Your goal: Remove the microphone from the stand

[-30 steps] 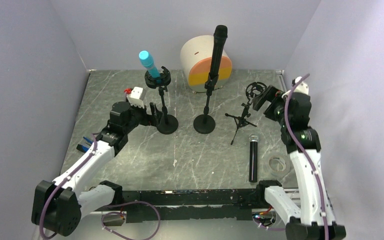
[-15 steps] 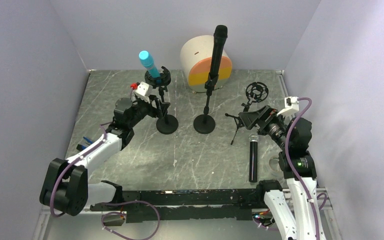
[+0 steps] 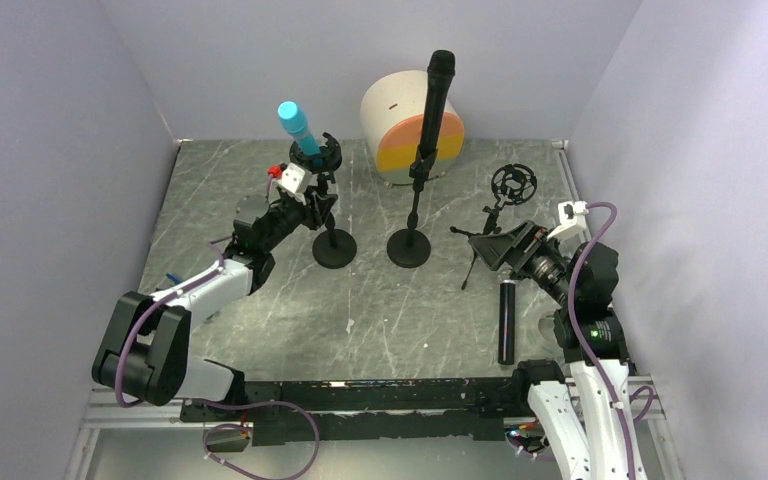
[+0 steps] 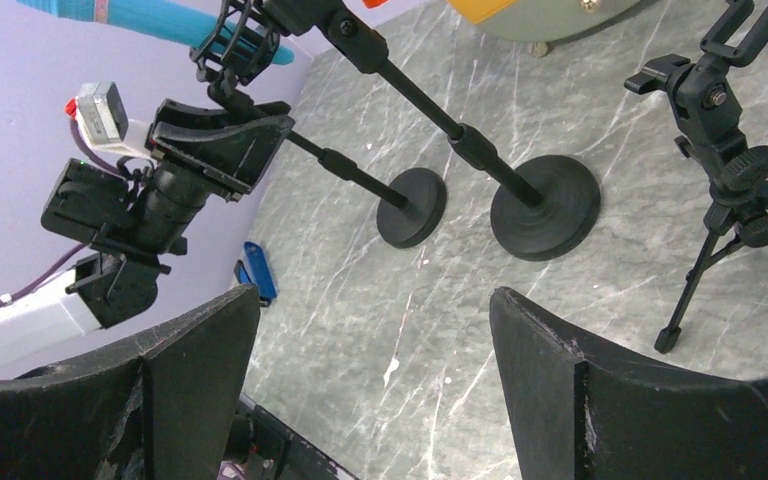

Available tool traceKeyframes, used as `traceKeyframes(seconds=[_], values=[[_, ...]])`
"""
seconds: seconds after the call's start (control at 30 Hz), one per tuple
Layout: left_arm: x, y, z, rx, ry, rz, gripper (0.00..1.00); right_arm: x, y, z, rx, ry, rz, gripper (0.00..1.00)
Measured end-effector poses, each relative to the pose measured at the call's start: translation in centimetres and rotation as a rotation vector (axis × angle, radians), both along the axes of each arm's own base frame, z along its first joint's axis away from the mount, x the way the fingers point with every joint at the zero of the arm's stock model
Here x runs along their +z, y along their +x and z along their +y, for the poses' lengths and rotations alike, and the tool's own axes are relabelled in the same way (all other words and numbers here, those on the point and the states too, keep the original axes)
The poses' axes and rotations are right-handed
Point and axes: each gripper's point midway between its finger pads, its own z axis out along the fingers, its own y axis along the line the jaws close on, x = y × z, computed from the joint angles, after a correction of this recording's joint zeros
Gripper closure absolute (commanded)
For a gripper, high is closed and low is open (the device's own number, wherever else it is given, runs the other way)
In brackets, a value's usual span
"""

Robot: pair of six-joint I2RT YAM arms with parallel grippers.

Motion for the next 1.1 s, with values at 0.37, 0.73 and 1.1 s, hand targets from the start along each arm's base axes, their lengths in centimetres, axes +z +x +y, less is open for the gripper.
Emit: traceKeyframes(seconds=[0.37,0.73,1.1], values=[[0.4,-1.5,-0.9,-0.103,0.025,-0.04,0.97,-1.5,0.0,0.5,0.03,0.028,0.029,0.14],[0.3,-5.3,-1.6,-0.225,0.024,0.005,0.98,-2.1,-0.2,1.4,0.086,0.061,0.038,0.16],[0.2,-10.9,-1.2,-0.308,-0.02,0.053,0.97,-2.8,-0.5,2.0,0.126,0.085,0.045,0.17]])
